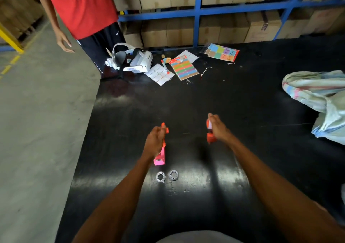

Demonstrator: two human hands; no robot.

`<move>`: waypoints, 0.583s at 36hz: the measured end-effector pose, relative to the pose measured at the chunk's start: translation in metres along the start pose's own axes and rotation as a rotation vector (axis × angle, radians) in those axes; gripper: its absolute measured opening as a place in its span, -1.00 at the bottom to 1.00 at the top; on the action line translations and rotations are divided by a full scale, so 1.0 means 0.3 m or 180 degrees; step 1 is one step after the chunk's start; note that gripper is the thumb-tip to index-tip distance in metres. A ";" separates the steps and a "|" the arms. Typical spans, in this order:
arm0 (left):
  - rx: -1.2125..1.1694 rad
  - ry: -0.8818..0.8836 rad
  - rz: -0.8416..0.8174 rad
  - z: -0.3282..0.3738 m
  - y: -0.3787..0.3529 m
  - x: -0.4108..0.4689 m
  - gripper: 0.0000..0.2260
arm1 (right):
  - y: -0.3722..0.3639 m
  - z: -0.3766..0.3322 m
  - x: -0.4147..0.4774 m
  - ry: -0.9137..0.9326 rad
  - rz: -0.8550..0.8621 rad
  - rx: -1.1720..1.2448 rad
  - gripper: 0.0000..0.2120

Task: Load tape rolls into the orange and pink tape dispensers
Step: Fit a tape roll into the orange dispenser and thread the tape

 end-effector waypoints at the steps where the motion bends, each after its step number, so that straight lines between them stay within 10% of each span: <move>1: 0.0134 0.0010 -0.0027 -0.001 -0.011 -0.001 -0.69 | -0.015 -0.003 -0.005 -0.0007 -0.0120 0.0043 -0.65; 8: 0.2305 -0.0050 -0.0559 -0.035 -0.175 -0.048 -0.46 | -0.085 -0.015 -0.082 -0.0097 -0.0615 0.0505 -0.74; 21: 0.2861 0.0348 -0.0783 -0.125 -0.323 -0.071 -0.47 | -0.138 -0.053 -0.100 0.0241 -0.0707 0.0727 -0.84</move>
Point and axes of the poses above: each hand's wrist, its own x-axis towards the middle knuckle, its own y-axis out of the back of the hand, z = x × y, the point moved 9 cm from there along x, towards the middle knuckle, and after that the axes turned 8 degrees about z, right-handed, at the moved point
